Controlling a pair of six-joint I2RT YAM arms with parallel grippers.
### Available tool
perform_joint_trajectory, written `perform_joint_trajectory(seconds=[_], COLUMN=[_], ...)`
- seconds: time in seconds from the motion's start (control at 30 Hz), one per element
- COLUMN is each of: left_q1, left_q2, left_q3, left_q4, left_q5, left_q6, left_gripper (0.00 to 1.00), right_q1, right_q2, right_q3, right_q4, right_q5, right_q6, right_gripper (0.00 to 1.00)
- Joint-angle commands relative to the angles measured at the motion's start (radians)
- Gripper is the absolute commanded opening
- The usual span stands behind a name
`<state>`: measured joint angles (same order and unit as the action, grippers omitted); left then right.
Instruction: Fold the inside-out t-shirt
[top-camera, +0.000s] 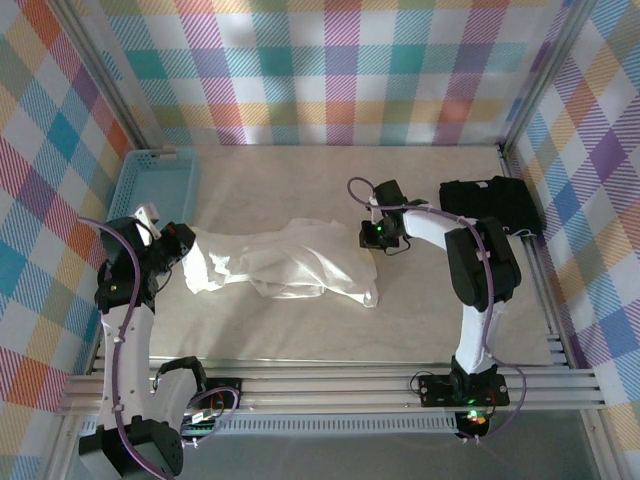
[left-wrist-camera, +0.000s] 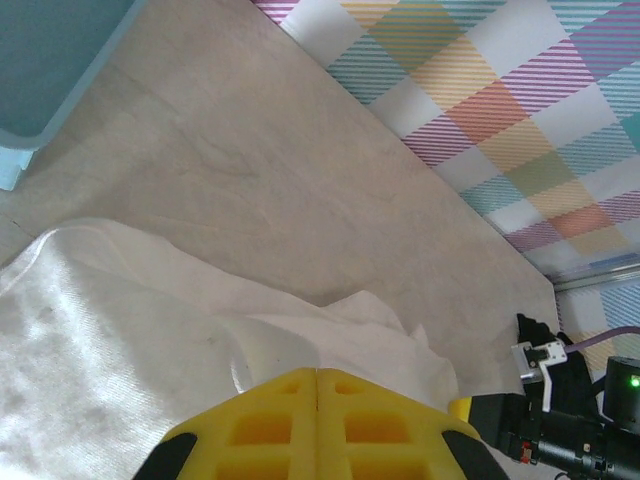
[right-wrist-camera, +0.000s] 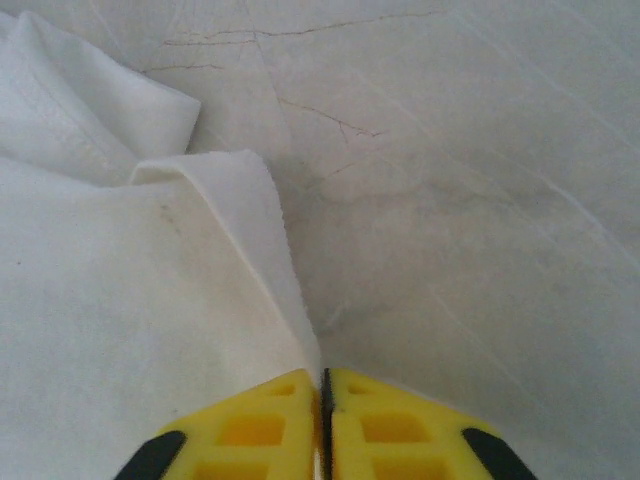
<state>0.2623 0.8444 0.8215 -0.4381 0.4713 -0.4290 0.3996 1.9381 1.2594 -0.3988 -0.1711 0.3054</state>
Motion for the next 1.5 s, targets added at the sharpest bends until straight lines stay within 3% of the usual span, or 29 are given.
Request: perform_joint_trajectory(seconds=[0.0,0.13,0.37,0.63,0.9,1.13,1.33,1.47], left_q1=[-0.011,-0.014,-0.018,-0.018,-0.008,0.079,0.079,0.079], left_q2=[-0.003,0.005,0.010,0.064,0.100,0.080,0.074,0.066], left_q3=[0.014,0.024,0.064,0.181,0.389,0.535,0.434,0.341], left_q4=[0.028,0.029,0.083,0.136,0.102,0.115,0.110,0.071], left_q5=[0.024,0.025,-0.011,-0.049,-0.129,-0.182,-0.152,-0.164], left_q6=[0.011,0.001,-0.081,-0.147,-0.125,-0.188,-0.192,-0.132], left_gripper=[0.00,0.00,0.00,0.00,0.00,0.00,0.00,0.00], right_q1=[-0.006,-0.048,-0.203,-0.284,-0.382,-0.523,-0.496,-0.430], right_q2=[-0.039,-0.149,-0.433,-0.554,-0.617,-0.738,-0.789,-0.839], right_q3=[-0.016,-0.032,-0.072,-0.025,0.072,0.023,-0.143,-0.267], right_q4=[-0.034,-0.029,0.102,0.204,0.224,0.350,0.426,0.244], right_q5=[0.002,-0.055,-0.389,-0.552,-0.595,-0.567,-0.618,-0.593], right_q6=[-0.035,-0.061,0.014,0.116,0.137,0.252,0.345,0.227], right_gripper=[0.04,0.00,0.00,0.00,0.00,0.00,0.00,0.00])
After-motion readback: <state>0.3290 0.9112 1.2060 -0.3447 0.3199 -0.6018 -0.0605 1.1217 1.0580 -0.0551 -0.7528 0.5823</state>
